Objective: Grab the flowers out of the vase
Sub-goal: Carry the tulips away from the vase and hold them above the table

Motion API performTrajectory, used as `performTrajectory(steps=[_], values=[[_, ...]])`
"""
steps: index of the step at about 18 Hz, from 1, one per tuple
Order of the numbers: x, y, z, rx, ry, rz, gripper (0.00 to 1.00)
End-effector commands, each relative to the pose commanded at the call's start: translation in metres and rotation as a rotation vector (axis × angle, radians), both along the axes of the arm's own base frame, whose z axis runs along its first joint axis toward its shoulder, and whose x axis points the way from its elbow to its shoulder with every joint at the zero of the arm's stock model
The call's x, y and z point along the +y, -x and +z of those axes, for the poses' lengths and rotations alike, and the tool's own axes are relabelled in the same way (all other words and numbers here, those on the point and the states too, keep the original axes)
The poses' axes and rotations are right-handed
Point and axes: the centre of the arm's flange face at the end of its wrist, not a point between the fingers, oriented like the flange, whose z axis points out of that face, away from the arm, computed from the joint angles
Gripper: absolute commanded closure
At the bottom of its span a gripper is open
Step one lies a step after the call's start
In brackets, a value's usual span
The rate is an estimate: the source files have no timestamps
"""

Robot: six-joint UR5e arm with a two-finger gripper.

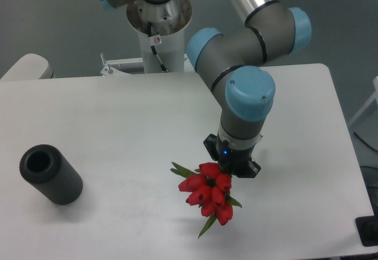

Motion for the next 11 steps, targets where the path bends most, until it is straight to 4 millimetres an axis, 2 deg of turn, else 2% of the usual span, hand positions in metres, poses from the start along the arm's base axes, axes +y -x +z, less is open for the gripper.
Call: performTrajectory(steps=[4,11], values=[[0.005,0.013,-0.023,0.011,0.047,-0.083,1.0],[-0.001,0.015,-0.023,0.039,0.101,-0.136,0.99]])
